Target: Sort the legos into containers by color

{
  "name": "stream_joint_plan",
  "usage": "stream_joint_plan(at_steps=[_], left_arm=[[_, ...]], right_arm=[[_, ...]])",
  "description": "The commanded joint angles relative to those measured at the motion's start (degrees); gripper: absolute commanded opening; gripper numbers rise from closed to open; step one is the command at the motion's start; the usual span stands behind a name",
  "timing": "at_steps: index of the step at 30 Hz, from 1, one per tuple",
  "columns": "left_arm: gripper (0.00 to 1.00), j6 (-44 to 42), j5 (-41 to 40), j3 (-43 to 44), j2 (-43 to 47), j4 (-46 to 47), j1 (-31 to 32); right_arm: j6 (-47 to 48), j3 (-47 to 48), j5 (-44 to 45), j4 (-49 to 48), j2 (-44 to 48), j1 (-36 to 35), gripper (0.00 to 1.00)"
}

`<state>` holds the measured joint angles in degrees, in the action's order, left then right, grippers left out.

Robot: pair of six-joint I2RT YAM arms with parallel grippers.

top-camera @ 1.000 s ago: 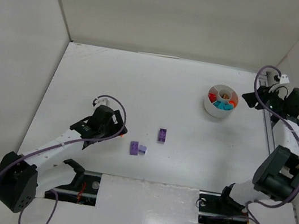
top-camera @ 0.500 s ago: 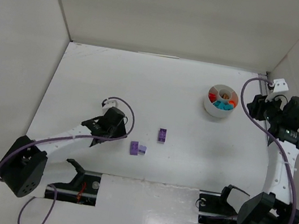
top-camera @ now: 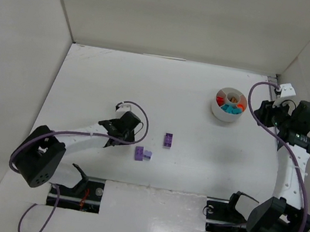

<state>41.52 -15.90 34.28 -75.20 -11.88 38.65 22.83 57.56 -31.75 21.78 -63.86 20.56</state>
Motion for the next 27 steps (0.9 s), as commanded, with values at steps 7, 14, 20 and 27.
stream_joint_plan(at_steps=[7,14,20,27], left_arm=[[0.16,-1.0,-2.8,3.4,-4.0,-1.0,0.8],[0.1,-3.0,-1.4,3.9,-1.7,-0.4,1.3],[0.09,-12.1,6.2,3.9,9.4,7.1,1.3],[0.21,-12.9,4.4,4.7,13.7,6.5,-1.1]], right_arm=[[1.1,0.3,-1.7,-0.3,0.4,-0.1,0.53],[1.6,0.3,-3.8,-0.3,0.4,-0.1,0.53],[3.4,-2.1,-16.1,-2.9,0.4,-0.1,0.53],[4.5,-3.9,-15.6,-1.2,0.4,-0.6,0.53]])
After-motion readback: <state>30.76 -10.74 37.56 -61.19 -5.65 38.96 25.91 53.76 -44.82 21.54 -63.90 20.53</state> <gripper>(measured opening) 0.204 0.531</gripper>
